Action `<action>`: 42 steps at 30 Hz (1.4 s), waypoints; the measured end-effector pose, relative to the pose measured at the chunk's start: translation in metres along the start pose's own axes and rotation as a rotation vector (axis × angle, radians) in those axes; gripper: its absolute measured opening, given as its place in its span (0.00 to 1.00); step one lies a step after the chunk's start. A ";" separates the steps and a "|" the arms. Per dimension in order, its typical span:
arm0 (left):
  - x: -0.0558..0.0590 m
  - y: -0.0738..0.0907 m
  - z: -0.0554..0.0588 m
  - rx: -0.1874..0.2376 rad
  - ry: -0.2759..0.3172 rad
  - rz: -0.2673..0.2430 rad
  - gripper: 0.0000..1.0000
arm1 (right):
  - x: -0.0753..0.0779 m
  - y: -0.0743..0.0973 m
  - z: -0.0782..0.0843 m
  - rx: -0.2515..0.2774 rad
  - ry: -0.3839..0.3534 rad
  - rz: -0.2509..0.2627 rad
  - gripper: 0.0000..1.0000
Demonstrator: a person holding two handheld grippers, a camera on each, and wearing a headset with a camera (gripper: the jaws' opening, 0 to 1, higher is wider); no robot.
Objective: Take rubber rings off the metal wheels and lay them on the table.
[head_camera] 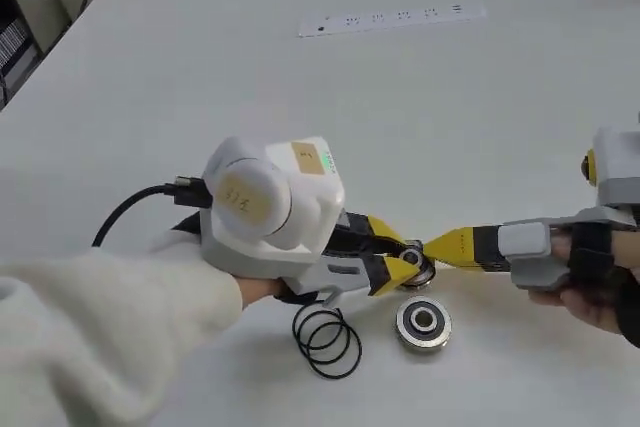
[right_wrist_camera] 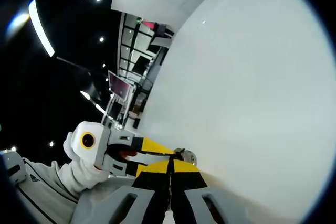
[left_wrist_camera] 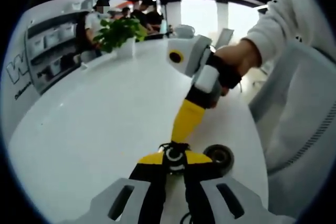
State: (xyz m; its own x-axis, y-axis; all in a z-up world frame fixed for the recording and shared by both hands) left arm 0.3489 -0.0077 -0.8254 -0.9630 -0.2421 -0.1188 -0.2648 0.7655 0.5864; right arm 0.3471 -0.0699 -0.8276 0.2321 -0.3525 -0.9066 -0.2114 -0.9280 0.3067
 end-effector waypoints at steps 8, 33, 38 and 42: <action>0.000 0.000 0.000 0.000 0.000 -0.003 0.12 | -0.016 -0.009 -0.006 0.012 0.028 -0.051 0.00; -0.009 0.022 -0.019 0.023 0.059 -0.045 0.26 | -0.003 0.016 -0.011 0.066 0.037 0.083 0.00; -0.017 0.036 -0.025 0.030 0.088 -0.072 0.33 | -0.011 0.021 -0.010 0.070 0.055 0.083 0.00; -0.015 0.049 -0.033 0.050 0.076 -0.079 0.38 | -0.015 0.024 -0.009 0.077 0.068 0.090 0.00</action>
Point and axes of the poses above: the centre of the closed fingertips' face, and the gripper's own axes: y roughly backward along the fingers, x roughly to its right, z roughly out of its underside, the point moved 4 cm from there along y, roughly backward along the fingers, and after that the axes turned 6 degrees about -y, right-handed, at the moved point
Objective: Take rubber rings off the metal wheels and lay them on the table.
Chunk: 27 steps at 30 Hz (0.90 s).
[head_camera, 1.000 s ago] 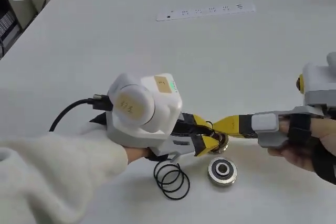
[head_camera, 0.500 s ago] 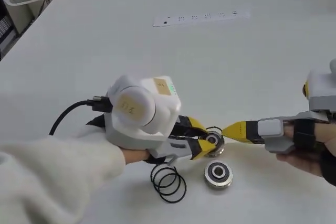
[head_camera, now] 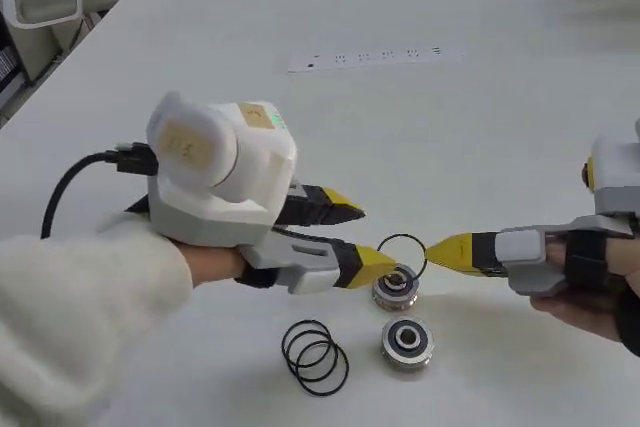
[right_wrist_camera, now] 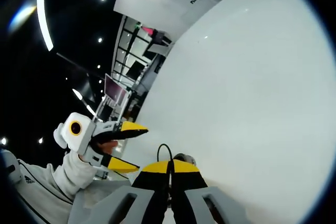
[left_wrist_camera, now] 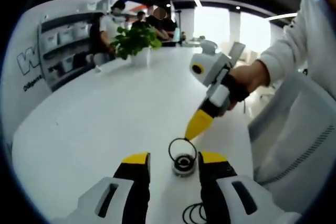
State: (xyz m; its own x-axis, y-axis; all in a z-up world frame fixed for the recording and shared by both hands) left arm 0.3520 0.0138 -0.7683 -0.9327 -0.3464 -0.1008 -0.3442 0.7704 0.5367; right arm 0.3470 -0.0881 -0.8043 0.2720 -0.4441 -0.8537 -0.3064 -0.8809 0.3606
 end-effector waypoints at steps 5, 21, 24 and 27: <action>0.000 0.019 -0.010 0.011 0.002 -0.009 0.46 | -0.009 0.003 0.000 0.007 0.011 -0.013 0.00; 0.006 0.082 -0.020 0.040 -0.025 -0.105 0.61 | -0.040 -0.003 0.011 -0.036 0.079 -0.043 0.00; 0.013 0.092 -0.017 0.035 -0.043 -0.106 0.62 | -0.043 -0.007 0.015 -0.058 0.093 -0.046 0.00; 0.020 0.101 -0.010 0.022 -0.062 -0.105 0.63 | -0.047 -0.010 0.019 -0.081 0.106 -0.052 0.00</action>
Point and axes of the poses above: the centre of the closed fingertips' face, and the gripper's own axes: y roughly backward along the fingers, x roughly to its right, z roughly out of its underside, the point moved 4 cm from there along y, roughly backward along the fingers, and after that the axes turned 6 degrees about -y, right-handed, at the moved point
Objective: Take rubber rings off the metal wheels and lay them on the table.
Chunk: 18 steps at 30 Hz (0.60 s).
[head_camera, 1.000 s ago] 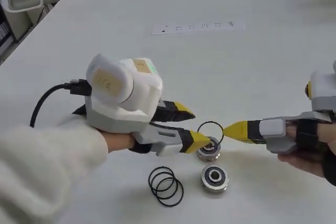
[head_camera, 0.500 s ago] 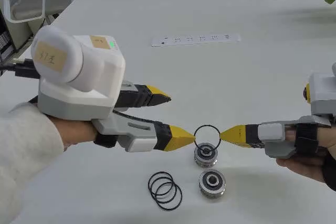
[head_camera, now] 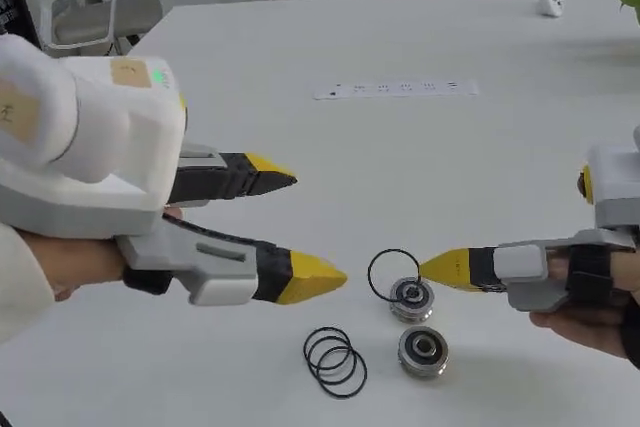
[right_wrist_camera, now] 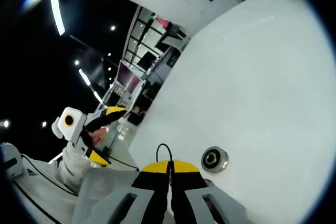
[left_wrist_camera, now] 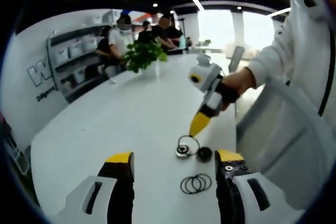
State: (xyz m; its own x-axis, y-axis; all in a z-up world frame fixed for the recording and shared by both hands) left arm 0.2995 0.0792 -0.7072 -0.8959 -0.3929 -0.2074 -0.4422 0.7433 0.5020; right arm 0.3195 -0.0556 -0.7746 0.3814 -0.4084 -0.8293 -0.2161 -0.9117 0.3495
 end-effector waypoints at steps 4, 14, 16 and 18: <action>0.011 0.015 0.014 -0.025 -0.037 0.012 0.67 | -0.006 -0.006 0.005 -0.029 0.016 -0.005 0.00; 0.017 0.053 0.032 -0.006 0.017 -0.026 0.83 | -0.019 -0.017 0.011 -0.114 0.069 -0.021 0.00; 0.017 0.060 0.036 0.001 0.036 -0.034 0.87 | -0.019 -0.020 0.013 -0.130 0.078 -0.019 0.00; 0.017 0.066 0.039 0.006 0.051 -0.047 0.92 | -0.020 -0.022 0.015 -0.141 0.080 -0.021 0.00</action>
Point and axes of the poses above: the centre of the closed fingertips' face, and the gripper's own axes: y roughly backward along the fingers, x roughly to its right, z roughly out of its underside, the point moved 4 cm from there along y, roughly backward along the fingers, and after that the axes turned 6 degrees about -y, right-handed, at the moved point
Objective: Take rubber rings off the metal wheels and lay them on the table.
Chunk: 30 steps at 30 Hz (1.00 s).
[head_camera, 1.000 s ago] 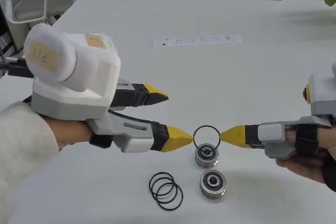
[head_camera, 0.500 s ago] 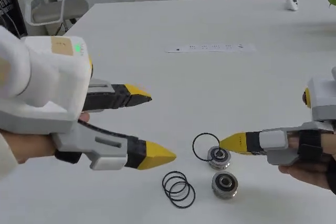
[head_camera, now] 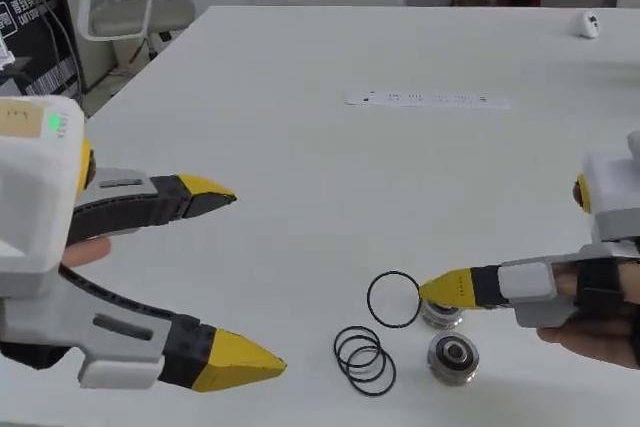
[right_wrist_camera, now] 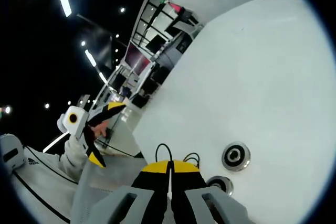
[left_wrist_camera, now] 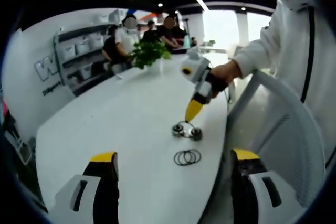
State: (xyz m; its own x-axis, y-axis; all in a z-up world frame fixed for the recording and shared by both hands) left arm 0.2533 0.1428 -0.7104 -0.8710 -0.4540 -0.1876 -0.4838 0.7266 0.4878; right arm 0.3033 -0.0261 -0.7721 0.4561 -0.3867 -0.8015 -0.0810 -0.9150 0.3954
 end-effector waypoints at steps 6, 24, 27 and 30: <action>0.002 0.009 0.009 0.026 0.048 -0.017 0.98 | 0.001 -0.007 0.005 -0.048 0.018 0.014 0.00; 0.003 0.018 0.020 0.051 0.130 -0.052 1.00 | 0.013 -0.028 0.019 -0.177 0.114 0.064 0.00; 0.004 0.017 0.021 0.049 0.142 -0.051 1.00 | 0.017 -0.032 0.022 -0.201 0.134 0.078 0.00; 0.005 0.017 0.021 0.049 0.144 -0.051 1.00 | 0.018 -0.035 0.025 -0.219 0.149 0.083 0.00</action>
State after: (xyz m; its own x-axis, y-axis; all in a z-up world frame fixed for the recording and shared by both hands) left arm 0.2392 0.1639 -0.7214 -0.8256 -0.5578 -0.0849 -0.5338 0.7236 0.4376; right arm 0.2925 -0.0040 -0.8114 0.5829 -0.4227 -0.6939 0.0626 -0.8281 0.5571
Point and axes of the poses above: the centre of the closed fingertips' face, and the gripper's own axes: y roughly backward along the fingers, x roughly to its right, z roughly out of its underside, the point moved 4 cm from there along y, roughly backward along the fingers, and after that the axes turned 6 degrees about -y, right-handed, at the moved point
